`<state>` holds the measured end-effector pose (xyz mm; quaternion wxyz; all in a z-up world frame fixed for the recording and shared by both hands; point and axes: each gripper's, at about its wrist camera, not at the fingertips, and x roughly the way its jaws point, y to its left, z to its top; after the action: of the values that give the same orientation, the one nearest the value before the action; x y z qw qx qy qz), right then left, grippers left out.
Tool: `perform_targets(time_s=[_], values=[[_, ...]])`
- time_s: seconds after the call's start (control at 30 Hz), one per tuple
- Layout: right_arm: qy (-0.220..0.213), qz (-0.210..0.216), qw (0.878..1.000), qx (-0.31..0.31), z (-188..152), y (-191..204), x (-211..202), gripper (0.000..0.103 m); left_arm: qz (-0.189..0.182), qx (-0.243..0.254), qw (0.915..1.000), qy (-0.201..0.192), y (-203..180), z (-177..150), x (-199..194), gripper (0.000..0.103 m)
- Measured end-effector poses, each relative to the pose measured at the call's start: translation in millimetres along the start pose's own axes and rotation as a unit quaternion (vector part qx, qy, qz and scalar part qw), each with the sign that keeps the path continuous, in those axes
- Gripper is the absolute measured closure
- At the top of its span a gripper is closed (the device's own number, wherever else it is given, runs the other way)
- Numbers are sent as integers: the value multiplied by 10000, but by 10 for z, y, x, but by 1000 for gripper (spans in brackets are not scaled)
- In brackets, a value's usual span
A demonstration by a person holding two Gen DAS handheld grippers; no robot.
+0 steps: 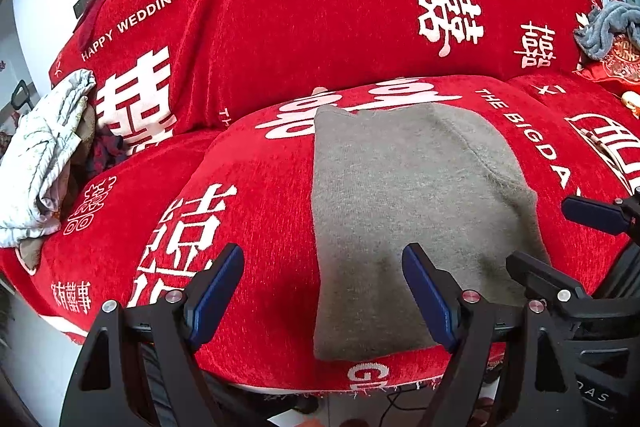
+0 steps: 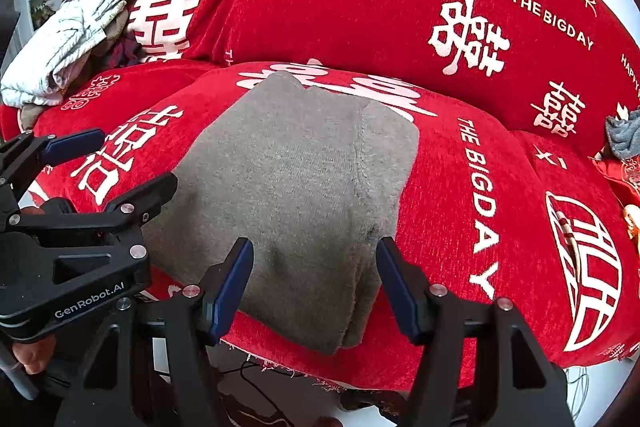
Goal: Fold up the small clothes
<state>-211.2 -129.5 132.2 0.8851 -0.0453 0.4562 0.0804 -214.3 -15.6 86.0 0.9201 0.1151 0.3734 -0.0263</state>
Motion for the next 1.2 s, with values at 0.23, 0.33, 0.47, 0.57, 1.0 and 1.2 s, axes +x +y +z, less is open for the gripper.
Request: perform_targets(time_s=[0.23, 0.33, 0.47, 0.57, 1.0, 1.2], values=[[0, -6, 10000, -6, -1, 1, 2, 36, -6, 16, 10000, -3, 14, -5, 1, 21], [-3, -8, 10000, -4, -1, 2, 0, 36, -18, 10, 10000, -1, 17, -8, 0, 21], [-4, -8, 10000, -1, -1, 3, -3, 36, -29, 5, 10000, 4, 23, -1, -2, 21], [-14, -6, 10000, 0, 1, -1, -7, 36, -36, -12, 10000, 5, 30, 3, -10, 21], [-42, 6, 10000, -2, 12, -31, -38, 36, -5, 2, 10000, -21, 18, 16, -40, 21], [-70, 10, 10000, -3, 38, -51, -76, 36, -9, 2, 10000, -22, 19, 25, -55, 21]])
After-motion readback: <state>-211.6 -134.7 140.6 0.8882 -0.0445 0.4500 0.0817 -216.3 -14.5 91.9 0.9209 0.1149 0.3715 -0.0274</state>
